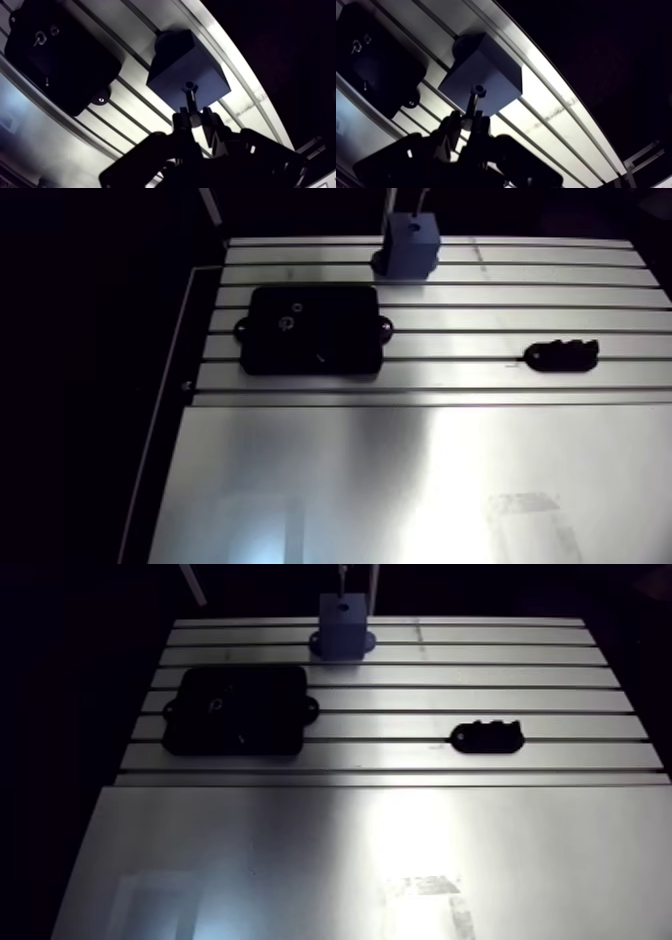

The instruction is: Pick up the M10 bolt and insert it into the hex recess until seated.

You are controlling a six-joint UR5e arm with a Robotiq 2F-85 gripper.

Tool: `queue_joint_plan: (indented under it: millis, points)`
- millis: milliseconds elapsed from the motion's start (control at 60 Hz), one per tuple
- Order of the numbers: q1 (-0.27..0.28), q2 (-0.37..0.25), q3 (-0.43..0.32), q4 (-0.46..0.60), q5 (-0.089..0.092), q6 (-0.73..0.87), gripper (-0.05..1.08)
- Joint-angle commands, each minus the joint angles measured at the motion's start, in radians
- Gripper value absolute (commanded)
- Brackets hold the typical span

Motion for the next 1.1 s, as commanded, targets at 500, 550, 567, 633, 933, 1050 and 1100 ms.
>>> queue_joint_plan:
  millis: [500, 550, 567, 633, 933, 1050, 1100]
  points:
    - [0.000, 0.013, 0.005, 0.001, 0.000, -0.001, 0.97]
    - [0.000, 0.014, 0.005, 0.000, 0.000, -0.002, 0.97]
    - [0.000, 0.014, 0.003, 0.001, 0.000, -0.002, 0.97]
    - [0.000, 0.016, 0.002, 0.001, -0.002, -0.001, 0.97]
    - [0.000, 0.020, -0.003, 0.001, -0.002, -0.002, 0.97]
    - [0.000, 0.022, -0.003, 0.001, -0.003, -0.003, 0.97]
    - [0.000, 0.021, -0.003, 0.001, -0.003, -0.003, 0.97]
